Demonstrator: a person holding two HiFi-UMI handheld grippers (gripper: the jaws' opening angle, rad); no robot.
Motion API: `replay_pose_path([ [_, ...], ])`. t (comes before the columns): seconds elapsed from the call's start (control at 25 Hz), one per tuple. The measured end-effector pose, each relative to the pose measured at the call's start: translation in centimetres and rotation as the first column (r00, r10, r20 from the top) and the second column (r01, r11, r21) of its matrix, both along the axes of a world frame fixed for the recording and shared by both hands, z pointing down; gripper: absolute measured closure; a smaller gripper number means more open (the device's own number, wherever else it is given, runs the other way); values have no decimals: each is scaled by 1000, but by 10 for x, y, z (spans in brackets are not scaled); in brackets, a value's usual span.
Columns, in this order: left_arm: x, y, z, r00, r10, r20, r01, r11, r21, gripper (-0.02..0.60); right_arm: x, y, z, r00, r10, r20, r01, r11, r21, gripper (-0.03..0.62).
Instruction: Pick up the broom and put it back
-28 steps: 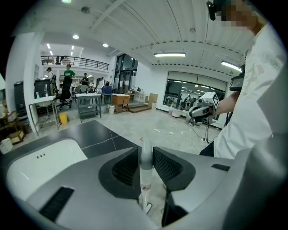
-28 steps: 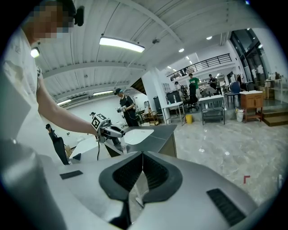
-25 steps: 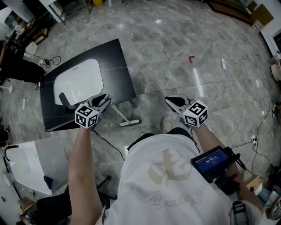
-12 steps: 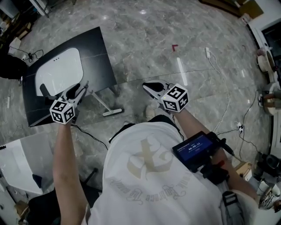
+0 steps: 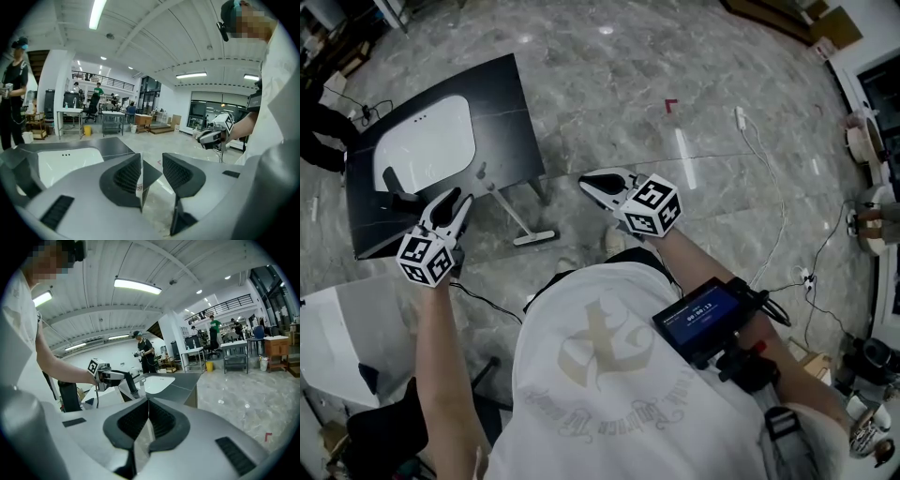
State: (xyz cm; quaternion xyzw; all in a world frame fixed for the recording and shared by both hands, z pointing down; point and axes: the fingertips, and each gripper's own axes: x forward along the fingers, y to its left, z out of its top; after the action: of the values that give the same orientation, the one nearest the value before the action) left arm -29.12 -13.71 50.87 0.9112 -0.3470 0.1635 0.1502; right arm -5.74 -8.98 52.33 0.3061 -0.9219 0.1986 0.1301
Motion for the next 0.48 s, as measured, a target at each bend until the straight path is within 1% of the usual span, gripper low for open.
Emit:
replay_pose_path([
  [0.12,-1,21,-4,999,-29,-31,29,999,17,446,-13,1,-1,1000,-22,5,22,1000,9,576],
  [0.24,-9,45,4,998,-56,-38,57,998,22,461,-31,0,3,998,-54,7,54,998,21,576],
  [0.48,-21,97,4,984,-164,-72,164,986,-1,499,-48,10,-6,993,-121,14,121,992,29,576],
])
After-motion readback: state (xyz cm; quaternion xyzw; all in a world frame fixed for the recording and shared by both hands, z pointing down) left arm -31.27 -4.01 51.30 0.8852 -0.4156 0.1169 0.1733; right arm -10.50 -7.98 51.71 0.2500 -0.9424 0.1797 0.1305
